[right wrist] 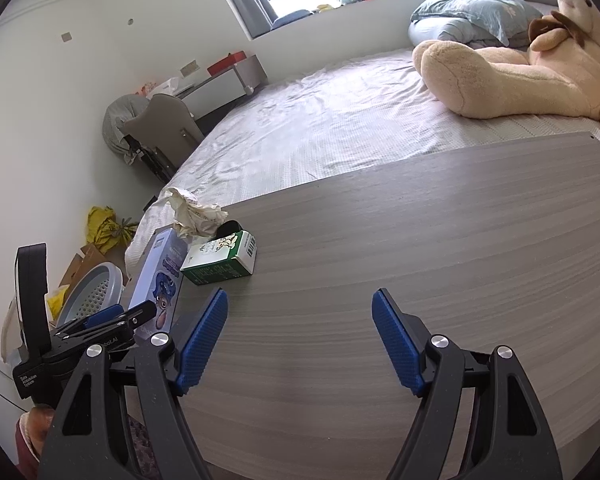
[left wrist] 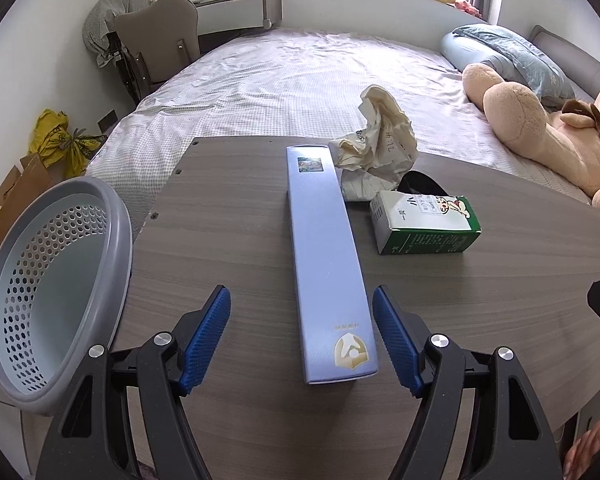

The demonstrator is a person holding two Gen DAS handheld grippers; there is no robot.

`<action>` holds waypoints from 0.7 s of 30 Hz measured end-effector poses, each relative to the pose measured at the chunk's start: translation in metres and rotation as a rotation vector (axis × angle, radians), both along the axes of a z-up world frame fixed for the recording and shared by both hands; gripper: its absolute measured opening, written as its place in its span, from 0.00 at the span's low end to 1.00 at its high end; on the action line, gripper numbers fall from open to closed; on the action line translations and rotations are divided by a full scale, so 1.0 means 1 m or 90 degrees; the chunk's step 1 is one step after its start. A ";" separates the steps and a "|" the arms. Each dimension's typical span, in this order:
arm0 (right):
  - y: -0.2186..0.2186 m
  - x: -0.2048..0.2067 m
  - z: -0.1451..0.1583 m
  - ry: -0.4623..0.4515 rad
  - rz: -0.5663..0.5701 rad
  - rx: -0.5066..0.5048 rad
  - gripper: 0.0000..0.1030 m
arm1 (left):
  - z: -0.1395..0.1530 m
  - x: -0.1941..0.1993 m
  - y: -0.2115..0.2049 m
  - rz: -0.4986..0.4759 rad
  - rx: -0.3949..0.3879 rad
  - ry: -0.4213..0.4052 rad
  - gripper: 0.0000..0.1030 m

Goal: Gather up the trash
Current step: 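Move the left gripper to the long lavender box and grasp it, then grasp the green-and-white milk carton with the right gripper while left holds the box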

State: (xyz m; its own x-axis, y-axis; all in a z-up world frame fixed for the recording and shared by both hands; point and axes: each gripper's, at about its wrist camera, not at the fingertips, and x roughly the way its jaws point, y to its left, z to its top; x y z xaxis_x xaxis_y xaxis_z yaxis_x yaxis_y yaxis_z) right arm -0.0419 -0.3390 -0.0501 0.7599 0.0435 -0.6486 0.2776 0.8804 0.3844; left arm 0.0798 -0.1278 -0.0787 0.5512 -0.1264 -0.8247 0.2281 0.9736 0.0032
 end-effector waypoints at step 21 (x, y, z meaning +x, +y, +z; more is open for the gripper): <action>0.019 0.031 -0.009 0.035 0.017 -0.013 0.71 | -0.015 0.036 0.000 -0.016 -0.028 0.023 0.30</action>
State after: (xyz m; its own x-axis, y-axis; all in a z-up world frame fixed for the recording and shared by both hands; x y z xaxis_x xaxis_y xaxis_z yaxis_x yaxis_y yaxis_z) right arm -0.0110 -0.3204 -0.0593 0.7219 0.0502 -0.6902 0.2740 0.8951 0.3516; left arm 0.1163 -0.1283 -0.0940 0.5174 -0.1767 -0.8373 0.2510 0.9668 -0.0489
